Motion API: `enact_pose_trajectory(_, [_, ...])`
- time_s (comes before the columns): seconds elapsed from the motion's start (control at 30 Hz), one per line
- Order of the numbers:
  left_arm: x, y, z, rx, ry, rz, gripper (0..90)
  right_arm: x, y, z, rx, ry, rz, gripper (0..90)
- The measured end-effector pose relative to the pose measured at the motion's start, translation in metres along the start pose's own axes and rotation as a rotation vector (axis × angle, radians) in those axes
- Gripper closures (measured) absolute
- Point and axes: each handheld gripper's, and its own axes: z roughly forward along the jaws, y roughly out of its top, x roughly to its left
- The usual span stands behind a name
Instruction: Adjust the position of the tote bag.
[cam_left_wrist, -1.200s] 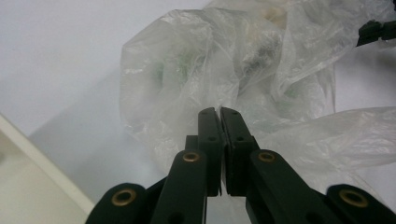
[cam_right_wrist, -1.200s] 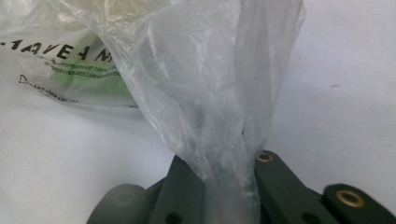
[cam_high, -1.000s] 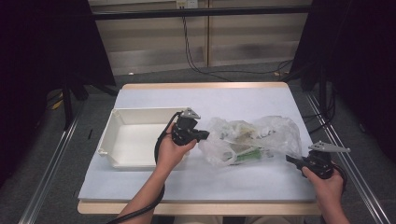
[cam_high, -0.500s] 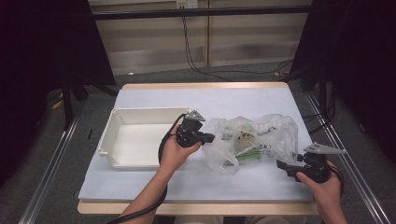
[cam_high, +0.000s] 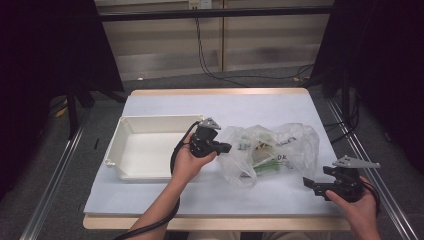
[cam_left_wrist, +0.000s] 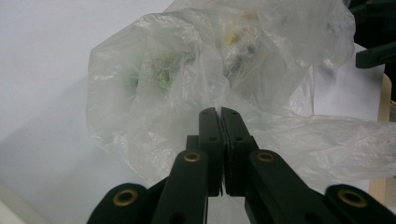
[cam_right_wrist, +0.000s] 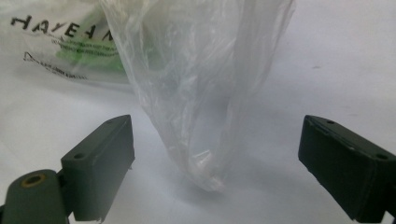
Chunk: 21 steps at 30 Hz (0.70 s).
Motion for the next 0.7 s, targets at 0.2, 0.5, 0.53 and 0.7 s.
enact_pose_trajectory(0.2, [0.0,0.0,0.001,-0.004,-0.004,-0.003,88.2,0.002,0.006,-0.01,-0.035,0.029,0.008,16.5])
enact_pose_trajectory(0.5, [0.0,0.0,0.001,0.007,0.003,-0.003,88.2,0.007,0.01,-0.015,-0.04,0.05,-0.028,29.0])
enact_pose_trajectory(0.53, [0.001,0.0,0.001,0.011,0.003,-0.002,88.2,0.008,0.01,-0.016,-0.036,0.054,-0.035,29.1])
enact_pose_trajectory(0.7, [-0.001,0.0,0.004,0.009,-0.002,0.001,88.1,0.012,0.013,-0.021,-0.045,0.051,-0.061,33.7])
